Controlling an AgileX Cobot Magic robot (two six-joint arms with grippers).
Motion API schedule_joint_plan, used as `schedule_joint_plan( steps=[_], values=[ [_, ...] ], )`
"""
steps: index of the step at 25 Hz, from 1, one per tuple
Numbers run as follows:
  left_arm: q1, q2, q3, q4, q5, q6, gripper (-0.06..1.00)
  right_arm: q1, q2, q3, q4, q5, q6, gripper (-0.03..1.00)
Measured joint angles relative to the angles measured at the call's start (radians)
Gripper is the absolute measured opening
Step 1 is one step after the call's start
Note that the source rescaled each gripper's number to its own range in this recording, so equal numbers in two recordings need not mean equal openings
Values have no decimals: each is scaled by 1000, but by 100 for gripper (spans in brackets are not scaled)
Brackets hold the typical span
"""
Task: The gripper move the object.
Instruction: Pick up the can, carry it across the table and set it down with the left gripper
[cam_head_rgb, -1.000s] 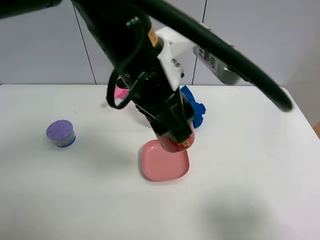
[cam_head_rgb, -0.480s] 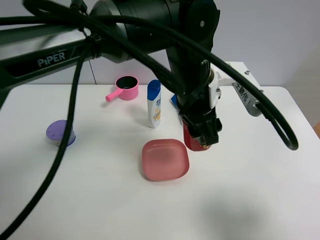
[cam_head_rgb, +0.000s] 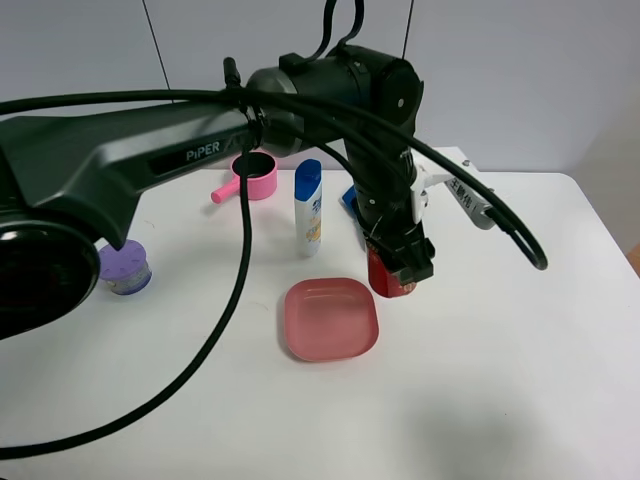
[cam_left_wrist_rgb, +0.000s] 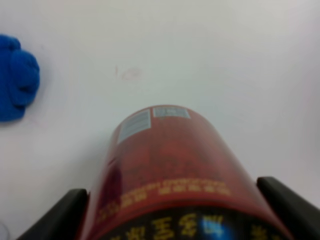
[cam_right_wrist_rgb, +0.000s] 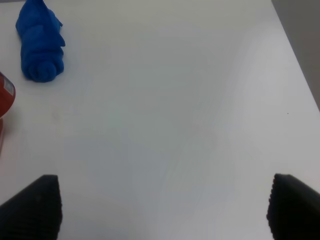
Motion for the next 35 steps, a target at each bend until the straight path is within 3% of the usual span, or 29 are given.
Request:
schedule_joint_plan(
  steps=[4, 10, 19, 35],
  values=[
    [9, 46, -3, -10, -41, 4, 0, 0, 0, 0, 0, 0, 0, 100],
    [-3, 57, -3, -126, -83, 41, 0, 0, 0, 0, 0, 0, 0, 100],
    [-34, 67, -3, -146, -210, 91, 0, 0, 0, 0, 0, 0, 0, 100],
    [-38, 159, -5, -145, -178, 109, 0, 0, 0, 0, 0, 0, 0, 100]
  ],
)
